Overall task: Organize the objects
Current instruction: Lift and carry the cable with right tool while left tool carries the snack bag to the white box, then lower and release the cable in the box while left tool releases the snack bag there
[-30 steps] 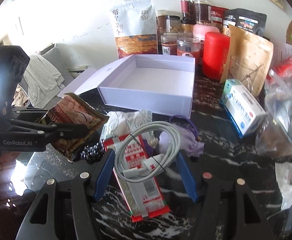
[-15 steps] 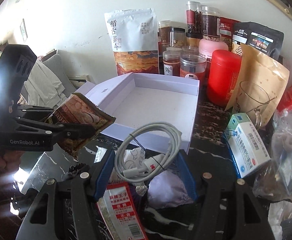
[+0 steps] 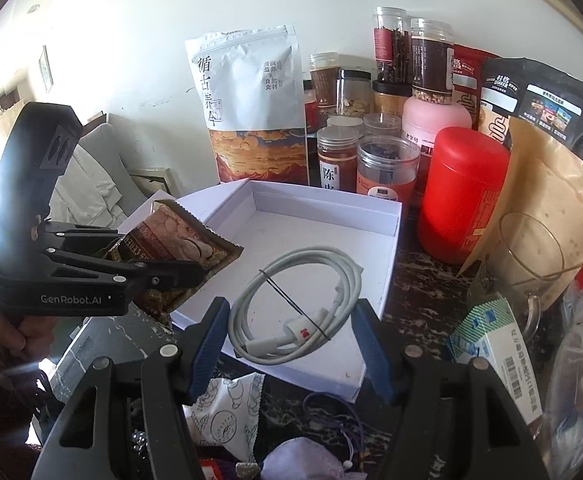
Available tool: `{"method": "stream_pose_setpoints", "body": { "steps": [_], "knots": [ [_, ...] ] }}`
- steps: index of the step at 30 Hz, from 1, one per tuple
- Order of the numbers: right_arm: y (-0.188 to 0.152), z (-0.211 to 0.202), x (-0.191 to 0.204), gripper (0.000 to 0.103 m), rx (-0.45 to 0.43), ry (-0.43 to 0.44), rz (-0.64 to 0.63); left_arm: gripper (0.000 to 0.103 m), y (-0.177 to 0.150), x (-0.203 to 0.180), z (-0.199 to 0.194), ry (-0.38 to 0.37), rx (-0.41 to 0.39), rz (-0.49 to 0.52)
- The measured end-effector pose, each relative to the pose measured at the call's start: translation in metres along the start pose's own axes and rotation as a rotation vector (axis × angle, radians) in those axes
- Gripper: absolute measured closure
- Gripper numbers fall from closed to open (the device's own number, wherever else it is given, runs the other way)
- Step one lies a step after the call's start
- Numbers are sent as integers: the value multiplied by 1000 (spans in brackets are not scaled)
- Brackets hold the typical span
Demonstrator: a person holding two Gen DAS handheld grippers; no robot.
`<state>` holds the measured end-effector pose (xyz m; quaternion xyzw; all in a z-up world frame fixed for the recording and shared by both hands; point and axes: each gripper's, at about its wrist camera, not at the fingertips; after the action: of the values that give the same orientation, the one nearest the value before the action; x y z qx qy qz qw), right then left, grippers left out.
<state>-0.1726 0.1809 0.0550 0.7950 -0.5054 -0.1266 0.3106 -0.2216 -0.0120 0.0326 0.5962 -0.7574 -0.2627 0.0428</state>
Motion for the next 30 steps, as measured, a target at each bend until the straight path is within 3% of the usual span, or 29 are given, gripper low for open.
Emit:
{"method": "stream_pose_setpoints", "body": {
  "steps": [20, 25, 30],
  "knots": [
    [80, 69, -35, 39, -5, 10, 10, 67, 86, 33, 56, 64, -35, 17],
    [87, 91, -45, 39, 31, 20, 4, 67, 103, 34, 69, 120, -58, 63],
    [84, 118, -52, 39, 94, 19, 11, 67, 106, 35, 82, 147, -30, 100]
  ]
}}
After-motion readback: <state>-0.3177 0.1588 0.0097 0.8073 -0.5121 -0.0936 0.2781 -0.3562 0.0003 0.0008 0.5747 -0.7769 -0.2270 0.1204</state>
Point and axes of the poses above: each gripper's, at about its wrist camera, not at the fingertips, and z roughly the way its jaws point, x to its left, y to its top, and after that the axes turned 8 degrees about x, right-handed
